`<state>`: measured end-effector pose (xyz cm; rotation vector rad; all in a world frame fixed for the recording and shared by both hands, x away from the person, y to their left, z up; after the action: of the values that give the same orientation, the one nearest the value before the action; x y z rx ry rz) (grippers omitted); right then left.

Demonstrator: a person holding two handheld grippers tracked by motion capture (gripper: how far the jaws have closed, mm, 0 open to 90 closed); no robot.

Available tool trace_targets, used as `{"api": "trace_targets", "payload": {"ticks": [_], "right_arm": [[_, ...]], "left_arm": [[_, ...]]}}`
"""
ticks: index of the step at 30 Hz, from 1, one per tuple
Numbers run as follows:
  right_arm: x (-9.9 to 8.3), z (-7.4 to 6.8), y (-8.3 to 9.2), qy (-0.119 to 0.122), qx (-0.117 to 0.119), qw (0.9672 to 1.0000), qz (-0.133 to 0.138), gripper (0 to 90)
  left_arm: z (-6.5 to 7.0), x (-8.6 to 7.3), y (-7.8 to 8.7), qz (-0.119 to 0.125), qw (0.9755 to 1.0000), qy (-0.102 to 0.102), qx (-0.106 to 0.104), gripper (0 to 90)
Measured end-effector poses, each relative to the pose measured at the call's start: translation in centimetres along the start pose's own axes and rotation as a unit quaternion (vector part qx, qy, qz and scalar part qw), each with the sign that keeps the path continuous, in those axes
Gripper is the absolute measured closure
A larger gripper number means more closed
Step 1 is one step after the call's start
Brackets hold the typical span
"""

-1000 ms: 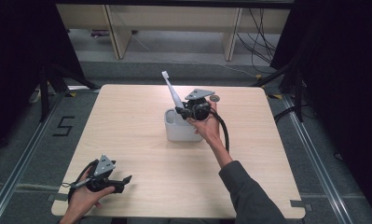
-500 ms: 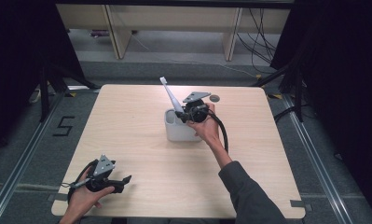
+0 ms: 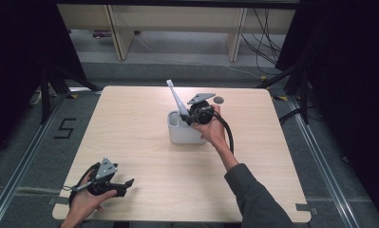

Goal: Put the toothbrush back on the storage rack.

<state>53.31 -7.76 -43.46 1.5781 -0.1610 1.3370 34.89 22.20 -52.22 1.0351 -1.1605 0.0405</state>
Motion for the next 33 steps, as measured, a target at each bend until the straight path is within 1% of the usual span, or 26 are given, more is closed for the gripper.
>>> {"api": "trace_targets", "payload": {"ticks": [1, 2, 3, 4, 5, 6, 7, 8, 9, 10, 11, 13, 14, 15, 16, 19, 21, 22, 24, 26, 27, 28, 29, 30, 32, 33], "right_arm": [[-0.03, -0.05, 0.14, -0.003, 0.0, 0.9999, -0.011, 66.4], [-0.07, 0.07, 0.07, -0.003, -0.001, 0.9999, -0.011, 66.4], [-0.08, 0.15, 0.01, 0.004, 0.001, 0.9999, -0.01, 66.4], [-0.12, 0.12, 0.03, 0.001, -0.002, 1.0, -0.009, 66.4], [-0.1, 0.27, -0.05, 0.012, 0.0, 0.9999, -0.007, 66.4], [-0.2, 0.06, -0.03, -0.003, 0.0, 0.9999, -0.012, 66.3], [-0.21, 0.12, 0.01, 0.002, 0.001, 0.9999, -0.015, 66.3], [-0.23, 0.02, 0.09, -0.003, 0.003, 0.9997, -0.026, 66.3], [-0.23, 0.02, 0.09, -0.003, 0.003, 0.9997, -0.026, 66.3], [-0.27, 0.05, 0.04, 0.001, 0.001, 0.9997, -0.026, 66.3], [-0.3, 0.03, 0.05, 0.0, 0.001, 0.9996, -0.028, 66.3], [-0.35, 0.04, 0.05, 0.004, 0.003, 0.9993, -0.036, 66.3], [-0.41, -0.02, 0.08, 0.002, 0.003, 0.9992, -0.039, 66.3], [-0.43, 0.01, -0.1, 0.008, 0.001, 0.9994, -0.032, 66.2], [-0.4, 0.21, -0.23, 0.028, 0.001, 0.9993, -0.023, 66.3], [-0.54, 0.02, 0.04, 0.014, 0.004, 0.9988, -0.047, 66.3], [-0.55, 0.05, -0.17, 0.022, 0.002, 0.9992, -0.033, 66.3], [-0.56, 0.06, -0.1, 0.026, 0.007, 0.9989, -0.038, 66.2], [-0.62, 0.02, -0.22, 0.031, 0.005, 0.9988, -0.036, 66.2], [-0.69, 0.04, -0.16, 0.033, 0.003, 0.9984, -0.045, 66.2], [-0.78, -0.01, -0.37, 0.034, 0.002, 0.9986, -0.04, 66.2], [-0.81, 0.01, -0.35, 0.035, -0.002, 0.9985, -0.042, 66.2], [-0.85, 0.03, -0.46, 0.037, 0.001, 0.9984, -0.043, 66.2], [-0.9, -0.01, -0.43, 0.034, 0.003, 0.9982, -0.048, 66.1], [-0.94, 0.0, -0.45, 0.032, 0.004, 0.9984, -0.045, 65.8], [-0.91, -0.07, -0.45, 0.025, 0.005, 0.9989, -0.039, 65.5]], "left_arm": [[0.04, 0.03, -0.04, 0.004, 1.0, 0.003, 0.0, 15.2], [0.04, 0.04, -0.04, 0.005, 1.0, 0.003, 0.0, 15.2], [0.04, 0.05, -0.04, 0.005, 1.0, 0.003, 0.0, 15.2], [0.05, 0.03, -0.03, 0.005, 1.0, 0.003, 0.0, 15.2], [0.05, 0.02, -0.02, 0.004, 1.0, 0.003, 0.0, 15.2], [0.04, 0.03, -0.03, 0.004, 1.0, 0.003, 0.0, 15.2], [0.04, 0.04, -0.04, 0.004, 1.0, 0.003, 0.0, 15.2], [0.05, 0.03, -0.03, 0.004, 1.0, 0.003, -0.001, 15.2], [-0.1, 0.04, 0.04, -0.001, 1.0, -0.007, 0.002, 15.2], [0.01, 0.04, -0.03, 0.005, 1.0, 0.0, 0.0, 15.2], [0.04, 0.02, -0.03, 0.003, 1.0, 0.003, -0.001, 15.2], [0.09, 0.02, -0.07, 0.005, 1.0, 0.004, -0.001, 15.2], [0.11, 0.02, -0.08, 0.006, 1.0, 0.005, -0.002, 15.2], [0.13, 0.03, -0.09, 0.008, 0.9999, 0.007, -0.001, 15.2], [0.12, 0.03, -0.1, 0.008, 0.9999, 0.007, -0.001, 15.2], [0.13, 0.0, -0.1, 0.006, 1.0, 0.007, -0.001, 15.2], [0.08, 0.01, -0.08, 0.005, 1.0, 0.004, -0.001, 15.2], [0.04, 0.02, -0.07, 0.003, 1.0, 0.001, -0.001, 15.2], [-0.1, 0.02, -0.03, 0.0, 1.0, -0.008, 0.001, 15.2], [-0.2, 0.05, 0.0, -0.003, 0.9999, -0.014, 0.002, 15.2], [-0.18, 0.04, 0.01, -0.003, 0.9999, -0.015, 0.001, 15.2], [-0.1, 0.02, -0.01, -0.002, 0.9999, -0.01, 0.0, 15.2], [0.09, -0.03, -0.04, 0.0, 1.0, 0.002, -0.003, 15.2], [0.11, -0.04, -0.05, 0.0, 1.0, 0.004, -0.003, 15.2], [0.09, -0.03, -0.04, 0.0, 1.0, 0.002, -0.003, 15.2], [-0.11, -0.03, 0.07, -0.008, 0.9999, -0.011, -0.001, 15.2]]}}
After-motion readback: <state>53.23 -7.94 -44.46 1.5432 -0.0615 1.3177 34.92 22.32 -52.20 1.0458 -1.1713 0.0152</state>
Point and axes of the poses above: each handheld gripper's, and its own axes: y roughly backward along the jaws, x roughly out of its top, z roughly to its right, the point moved 3 cm from there along -y, roughly forward along the jaws, and after that the axes turned 9 degrees about -x, right-handed, at the moved point
